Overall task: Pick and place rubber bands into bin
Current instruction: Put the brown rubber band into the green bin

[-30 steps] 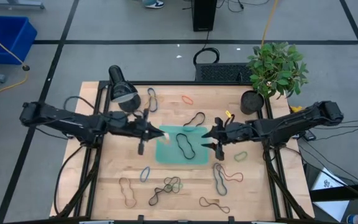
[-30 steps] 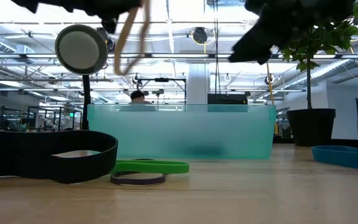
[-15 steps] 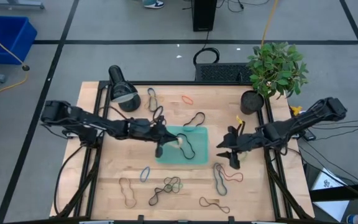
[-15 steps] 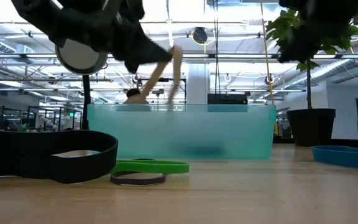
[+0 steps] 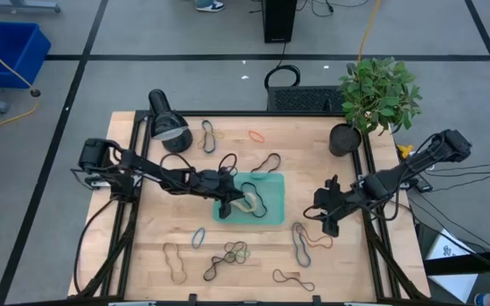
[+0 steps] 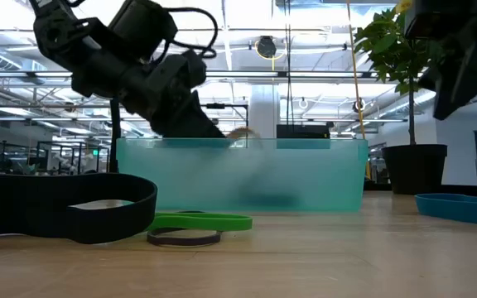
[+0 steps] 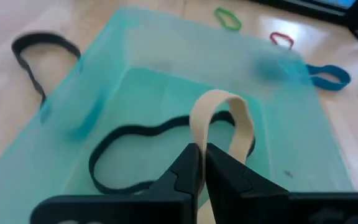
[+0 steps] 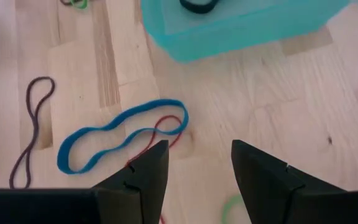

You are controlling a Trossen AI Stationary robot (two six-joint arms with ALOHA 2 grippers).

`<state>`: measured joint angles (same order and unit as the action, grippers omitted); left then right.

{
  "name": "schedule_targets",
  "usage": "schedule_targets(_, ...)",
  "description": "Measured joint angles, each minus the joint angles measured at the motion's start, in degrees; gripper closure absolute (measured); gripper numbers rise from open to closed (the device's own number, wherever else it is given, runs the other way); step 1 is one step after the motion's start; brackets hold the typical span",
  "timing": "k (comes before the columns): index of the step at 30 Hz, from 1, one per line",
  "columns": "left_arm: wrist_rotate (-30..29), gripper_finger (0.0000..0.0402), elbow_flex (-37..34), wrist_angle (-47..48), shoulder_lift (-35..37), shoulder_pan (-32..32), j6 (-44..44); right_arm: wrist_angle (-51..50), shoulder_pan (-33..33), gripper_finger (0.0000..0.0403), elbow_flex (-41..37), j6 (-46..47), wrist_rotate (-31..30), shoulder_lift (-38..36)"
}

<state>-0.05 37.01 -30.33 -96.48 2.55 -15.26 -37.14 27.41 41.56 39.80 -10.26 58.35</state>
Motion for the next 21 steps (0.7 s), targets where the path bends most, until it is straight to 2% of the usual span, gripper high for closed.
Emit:
schedule_targets(6, 0.0, 0.0374, 0.0, 0.0, -0.9, 0.0, -0.6, -2.9, 1.3, 0.0234, 0.0, 4.7, 0.3, 0.0)
schedule_targets(10, 0.0, 0.0385, 0.0, 0.0, -0.4, 0.0, -0.6, -4.9, 1.3, 0.0234, 0.0, 9.0, 6.5, 0.0)
schedule_targets(14, 0.0, 0.0391, 0.0, 0.1, -0.4, 0.0, -0.9, -4.2, 1.3, 0.0234, 0.0, 9.3, 11.9, 0.0)
schedule_targets(21, 0.0, 0.0358, 0.0, 0.0, -0.4, 0.0, -3.1, -3.8, 1.3, 0.0234, 0.0, 12.4, 12.0, 0.0)
